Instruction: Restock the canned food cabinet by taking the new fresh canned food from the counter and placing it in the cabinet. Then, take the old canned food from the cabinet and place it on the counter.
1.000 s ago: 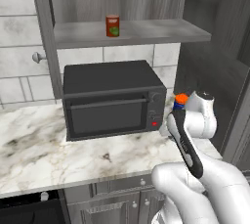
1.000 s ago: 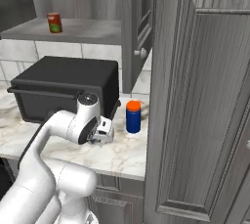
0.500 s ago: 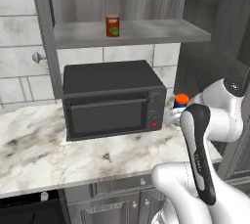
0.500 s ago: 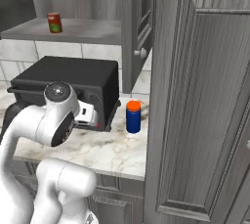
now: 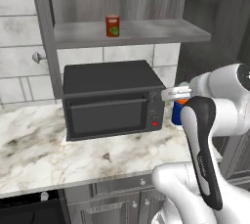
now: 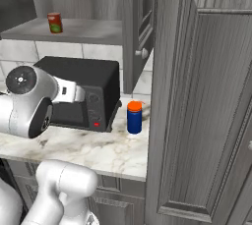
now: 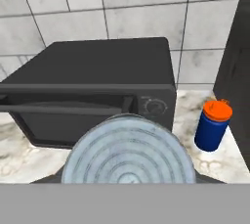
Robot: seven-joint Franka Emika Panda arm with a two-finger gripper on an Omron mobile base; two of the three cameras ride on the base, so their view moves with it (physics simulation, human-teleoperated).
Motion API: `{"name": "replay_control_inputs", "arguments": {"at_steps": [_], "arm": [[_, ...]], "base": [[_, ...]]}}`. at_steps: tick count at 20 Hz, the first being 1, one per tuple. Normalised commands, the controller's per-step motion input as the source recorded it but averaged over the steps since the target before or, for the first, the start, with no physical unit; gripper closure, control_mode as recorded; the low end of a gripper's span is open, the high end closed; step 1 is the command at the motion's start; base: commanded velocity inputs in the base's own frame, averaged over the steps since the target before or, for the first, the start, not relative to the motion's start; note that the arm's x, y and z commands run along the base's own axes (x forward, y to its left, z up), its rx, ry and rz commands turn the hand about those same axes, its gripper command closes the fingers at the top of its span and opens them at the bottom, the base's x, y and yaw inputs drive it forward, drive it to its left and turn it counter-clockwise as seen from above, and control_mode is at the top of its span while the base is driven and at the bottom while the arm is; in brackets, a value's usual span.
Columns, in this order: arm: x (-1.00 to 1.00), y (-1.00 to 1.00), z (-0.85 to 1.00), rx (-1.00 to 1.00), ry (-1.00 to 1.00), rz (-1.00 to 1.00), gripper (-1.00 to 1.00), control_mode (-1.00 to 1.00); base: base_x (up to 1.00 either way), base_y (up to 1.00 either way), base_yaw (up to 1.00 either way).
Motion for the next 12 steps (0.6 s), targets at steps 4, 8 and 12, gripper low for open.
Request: {"name": "replay_control_inputs", "arguments": {"at_steps": [4, 8, 12], "arm": [[0.45, 0.08, 1.0, 0.0, -0.2, -0.14, 1.0, -1.0], [0.72, 0.11, 1.0, -0.01, -0.1, -0.17, 1.0, -1.0], [0.94, 0.0, 1.0, 0.0, -0.01, -0.13, 1.0, -1.0]], "base": [[0.0, 0.0, 0.0], [0.0, 0.0, 0.0], [0.0, 0.0, 0.0]]}}
